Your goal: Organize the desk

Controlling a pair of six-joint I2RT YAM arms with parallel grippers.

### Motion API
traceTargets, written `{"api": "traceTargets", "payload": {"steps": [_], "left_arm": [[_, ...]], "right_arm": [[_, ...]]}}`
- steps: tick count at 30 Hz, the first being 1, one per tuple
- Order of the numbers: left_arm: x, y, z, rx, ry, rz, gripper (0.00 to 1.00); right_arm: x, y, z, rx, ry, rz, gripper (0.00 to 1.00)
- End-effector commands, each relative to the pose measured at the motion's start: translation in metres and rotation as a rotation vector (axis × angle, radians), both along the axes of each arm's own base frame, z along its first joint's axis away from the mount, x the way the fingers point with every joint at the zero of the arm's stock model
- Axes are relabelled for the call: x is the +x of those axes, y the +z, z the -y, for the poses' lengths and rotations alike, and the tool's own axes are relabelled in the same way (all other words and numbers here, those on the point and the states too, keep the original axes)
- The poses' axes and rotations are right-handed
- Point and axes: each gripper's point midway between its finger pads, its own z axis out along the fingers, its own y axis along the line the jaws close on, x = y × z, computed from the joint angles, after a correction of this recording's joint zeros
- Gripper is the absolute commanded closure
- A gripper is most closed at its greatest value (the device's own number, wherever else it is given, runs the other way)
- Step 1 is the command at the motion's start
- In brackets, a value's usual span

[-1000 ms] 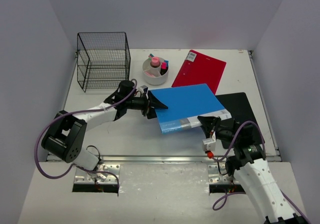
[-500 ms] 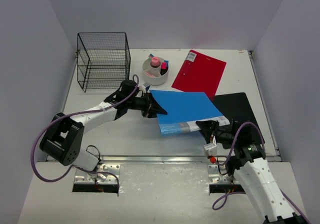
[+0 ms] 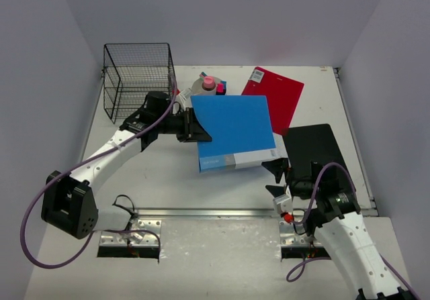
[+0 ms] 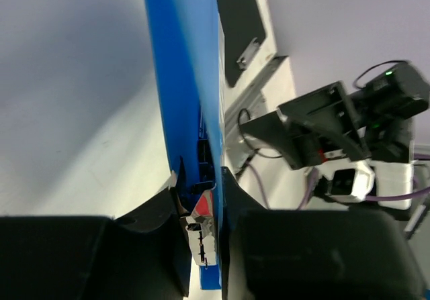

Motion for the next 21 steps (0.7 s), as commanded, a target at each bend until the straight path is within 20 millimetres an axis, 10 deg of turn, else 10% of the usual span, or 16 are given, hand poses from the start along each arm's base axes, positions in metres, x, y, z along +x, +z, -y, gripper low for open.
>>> {"api": "traceTargets", "payload": {"steps": [1,13,21], "left_arm": [[-0.002,0.031,-0.009,0.03,-0.105,0.207,1.0],[-0.025,0.048,-0.03,0.197,-0.377,0.539,1.0],[-0.034,0.041,-0.029,0.169,-0.394,0.515,1.0]], "right_arm": [[0.013,0.018,0.007,0.024,-0.122,-0.065,0.01],[0.077,0.112,0.017,0.226,-0.493,-0.353,0.04],[0.092,0.138,0.011,0.282,-0.53,-0.442,0.04]]}}
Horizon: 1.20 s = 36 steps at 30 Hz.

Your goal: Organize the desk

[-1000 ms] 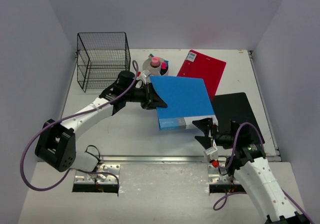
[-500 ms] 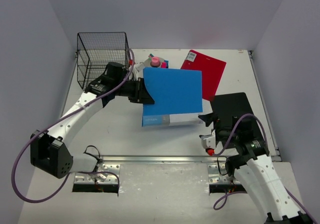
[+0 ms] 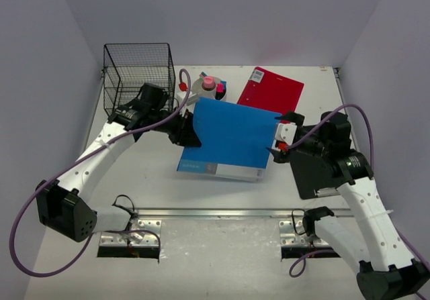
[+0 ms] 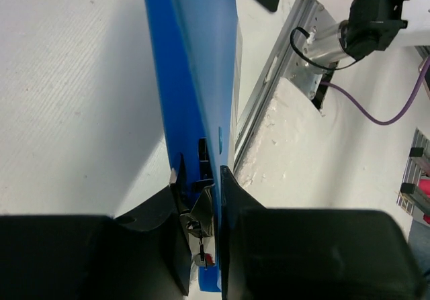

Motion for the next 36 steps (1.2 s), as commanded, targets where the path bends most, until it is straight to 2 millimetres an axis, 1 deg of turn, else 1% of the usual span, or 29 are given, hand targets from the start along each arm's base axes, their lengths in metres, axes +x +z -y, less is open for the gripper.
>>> {"api": "traceTargets", "payload": {"steps": [1,6,7,8,9,12,15,18,19,21,23,26,27,28,31,33,34,36], "left_arm": [[-0.007,0.022,0.005,-0.069,-0.069,0.093,1.0],[-0.009,0.016,0.0,-0.027,-0.1,0.117,1.0],[-0.01,0.016,-0.002,-0.009,-0.118,0.144,1.0],[-0.009,0.015,-0.002,0.012,-0.149,0.192,1.0],[-0.008,0.019,-0.002,0.027,-0.169,0.234,1.0],[-0.012,0.015,-0.001,0.133,-0.268,0.349,1.0],[-0.02,0.014,0.005,0.198,-0.351,0.425,1.0],[-0.026,0.011,0.008,0.241,-0.407,0.452,1.0],[-0.025,0.013,0.009,0.25,-0.422,0.473,1.0],[-0.022,0.014,0.009,0.272,-0.44,0.501,1.0],[-0.019,0.016,0.009,0.308,-0.471,0.537,1.0],[-0.016,0.02,0.016,0.361,-0.515,0.609,1.0],[-0.015,0.021,0.018,0.381,-0.528,0.626,1.0],[-0.015,0.018,0.018,0.397,-0.532,0.625,1.0],[-0.003,0.03,0.022,0.431,-0.518,0.692,1.0],[0.008,0.041,0.025,0.445,-0.49,0.73,1.0],[0.011,0.047,0.026,0.443,-0.474,0.744,1.0],[0.014,0.061,0.028,0.428,-0.442,0.768,1.0]], "right_arm": [[0.005,0.017,-0.004,0.07,-0.036,-0.056,0.04],[0.007,0.023,-0.013,0.081,0.011,-0.1,0.03],[0.009,0.026,-0.015,0.081,0.024,-0.105,0.02],[0.006,0.026,-0.019,0.088,0.046,-0.132,0.02],[0.007,0.035,-0.021,0.097,0.056,-0.135,0.01],[0.01,0.032,-0.03,0.107,0.089,-0.251,0.01],[0.011,0.036,-0.041,0.112,0.133,-0.329,0.01],[0.005,0.037,-0.053,0.07,0.187,-0.391,0.01],[0.005,0.032,-0.057,0.052,0.201,-0.424,0.01],[0.002,0.037,-0.068,0.031,0.24,-0.435,0.01],[-0.001,0.035,-0.076,0.002,0.262,-0.476,0.01],[-0.007,0.032,-0.088,-0.036,0.296,-0.524,0.06],[-0.006,0.032,-0.091,-0.044,0.304,-0.531,0.08],[-0.005,0.032,-0.092,-0.048,0.301,-0.536,0.09],[-0.009,0.03,-0.102,-0.06,0.326,-0.548,0.17],[-0.015,0.027,-0.108,-0.072,0.343,-0.56,0.28],[-0.017,0.025,-0.11,-0.073,0.345,-0.563,0.39],[-0.017,0.023,-0.113,-0.063,0.342,-0.562,0.66]]}}
